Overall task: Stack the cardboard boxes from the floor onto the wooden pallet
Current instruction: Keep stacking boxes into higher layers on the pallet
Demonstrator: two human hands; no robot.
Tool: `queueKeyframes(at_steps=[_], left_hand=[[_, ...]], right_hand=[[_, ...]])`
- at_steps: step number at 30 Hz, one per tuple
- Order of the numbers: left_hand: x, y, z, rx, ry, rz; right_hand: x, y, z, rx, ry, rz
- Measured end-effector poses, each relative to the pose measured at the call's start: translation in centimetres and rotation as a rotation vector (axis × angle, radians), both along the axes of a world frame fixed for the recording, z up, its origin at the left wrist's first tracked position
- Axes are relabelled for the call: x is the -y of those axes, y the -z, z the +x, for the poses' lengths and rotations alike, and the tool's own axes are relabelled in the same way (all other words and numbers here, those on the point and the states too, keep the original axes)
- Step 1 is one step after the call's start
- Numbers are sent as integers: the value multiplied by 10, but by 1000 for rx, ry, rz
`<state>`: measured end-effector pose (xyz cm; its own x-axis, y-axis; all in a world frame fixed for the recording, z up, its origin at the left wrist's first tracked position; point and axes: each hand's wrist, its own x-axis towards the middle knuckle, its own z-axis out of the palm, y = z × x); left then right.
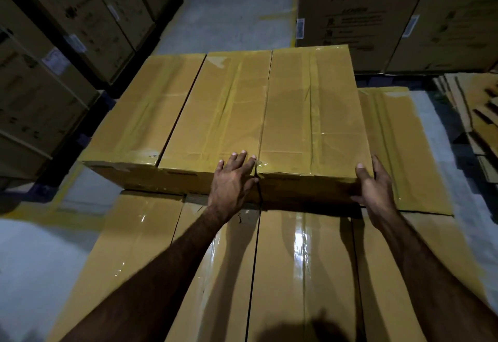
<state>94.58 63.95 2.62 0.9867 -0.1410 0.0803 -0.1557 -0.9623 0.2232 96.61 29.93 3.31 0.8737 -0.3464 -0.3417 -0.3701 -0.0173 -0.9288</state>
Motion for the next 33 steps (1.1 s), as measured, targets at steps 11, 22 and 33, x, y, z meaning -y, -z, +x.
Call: queueKeyframes(at_steps=[11,22,33], left_hand=[[1,-4,0,-13,-2,-10],[11,-42,-63,-43,-19,-403],[71,-159,-262,-150,-200,-954]], right_hand=[[9,3,3,6,-104,-39],[23,-36,-73,-105,-155,-258],[-27,-163,-273,102,-53,-101]])
